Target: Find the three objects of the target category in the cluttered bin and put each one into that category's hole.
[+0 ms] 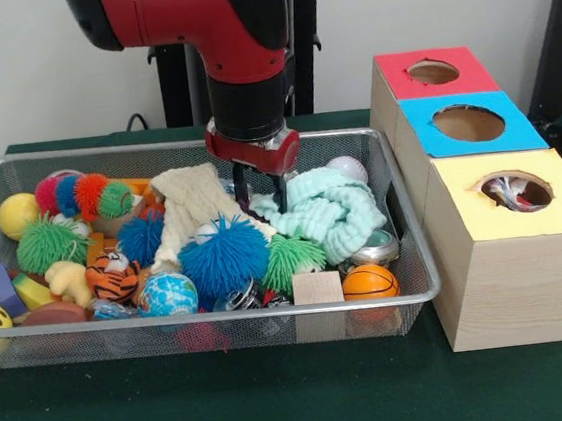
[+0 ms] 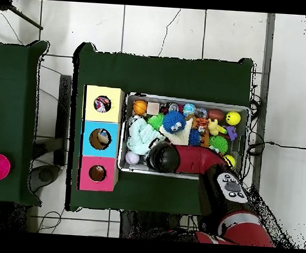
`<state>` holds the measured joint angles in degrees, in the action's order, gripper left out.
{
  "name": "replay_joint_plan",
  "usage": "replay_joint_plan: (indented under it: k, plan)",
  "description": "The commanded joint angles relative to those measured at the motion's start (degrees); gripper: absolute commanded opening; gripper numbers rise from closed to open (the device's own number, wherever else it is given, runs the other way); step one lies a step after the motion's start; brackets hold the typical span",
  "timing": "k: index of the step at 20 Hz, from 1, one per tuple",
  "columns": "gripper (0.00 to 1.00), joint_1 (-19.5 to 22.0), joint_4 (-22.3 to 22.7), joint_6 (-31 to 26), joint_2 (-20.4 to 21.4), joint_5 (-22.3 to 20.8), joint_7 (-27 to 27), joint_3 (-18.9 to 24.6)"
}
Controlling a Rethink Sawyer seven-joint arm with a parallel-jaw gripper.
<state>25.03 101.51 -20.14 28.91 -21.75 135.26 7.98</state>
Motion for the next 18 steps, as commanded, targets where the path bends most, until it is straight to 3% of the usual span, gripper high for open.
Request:
replay_joint_plan:
  k: [1, 9, 13, 18]
  plan:
    - [1.0, -0.6, 7.7, -2.2, -0.6, -1.2, 1.9, -1.0]
    - [1.0, -1.5, 11.8, -7.0, 8.6, 0.5, 0.5, -0.7]
    - [1.0, 0.8, 13.8, -4.1, 7.3, -1.5, -0.6, -1.0]
    - [1.0, 1.7, 12.8, -2.2, 4.4, -3.3, -1.3, -1.9]
